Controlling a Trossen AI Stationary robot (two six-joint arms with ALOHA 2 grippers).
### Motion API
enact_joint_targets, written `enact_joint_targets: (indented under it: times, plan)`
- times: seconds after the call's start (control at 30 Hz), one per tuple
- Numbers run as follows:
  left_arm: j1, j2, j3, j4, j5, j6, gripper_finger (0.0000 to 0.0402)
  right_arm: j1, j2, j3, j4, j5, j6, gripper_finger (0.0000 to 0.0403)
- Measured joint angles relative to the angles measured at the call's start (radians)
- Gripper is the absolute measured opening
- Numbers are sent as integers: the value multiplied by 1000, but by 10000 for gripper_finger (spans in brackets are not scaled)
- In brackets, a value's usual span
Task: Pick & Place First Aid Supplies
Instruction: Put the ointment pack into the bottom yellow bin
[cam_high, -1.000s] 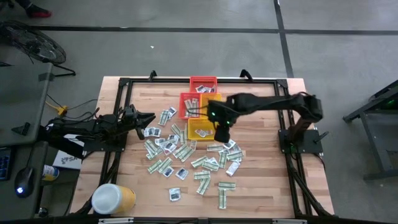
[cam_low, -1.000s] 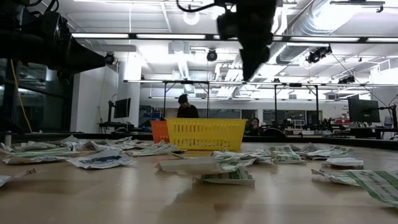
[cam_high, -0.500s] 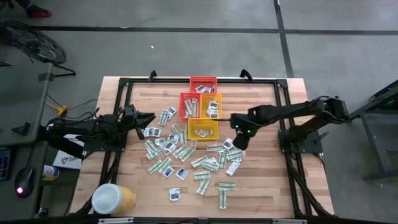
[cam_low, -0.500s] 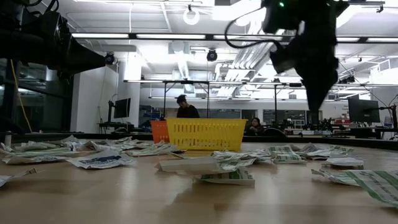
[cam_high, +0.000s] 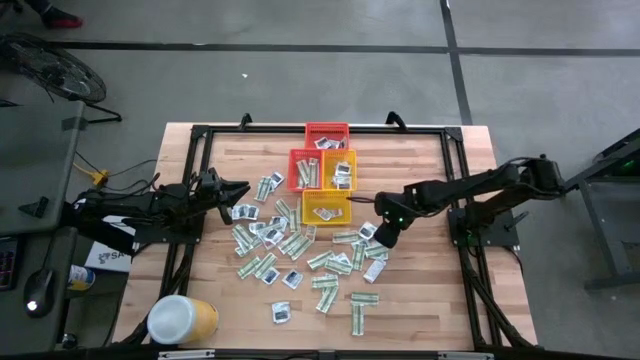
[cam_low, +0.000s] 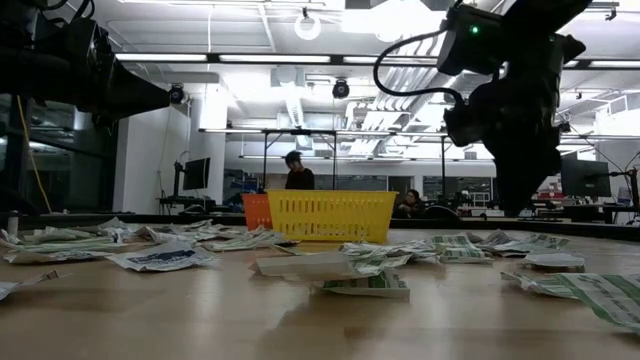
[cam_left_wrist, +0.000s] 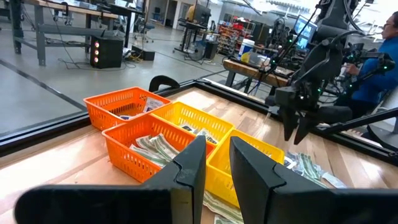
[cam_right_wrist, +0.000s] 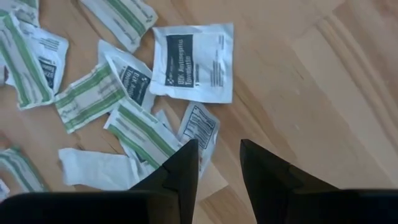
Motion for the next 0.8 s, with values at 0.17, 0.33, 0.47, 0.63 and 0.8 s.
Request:
enact_joint_targets:
  times: [0.17,0.33,0.47,0.63,0.8]
  plan:
    - [0,0,0,0,0,0,73,0,0,0,16,2,5,143]
    - [0,0,0,0,0,0,73,0,34,0,45,-5,13,187]
    - [0,0,0,0,0,0,73,0,71,0,60,-35,20,201]
    - [0,0,0,0,0,0,73,0,93,0,70,-35,24,193]
    - [0,0,0,0,0,0,73,-1,101,0,89,-20,17,168]
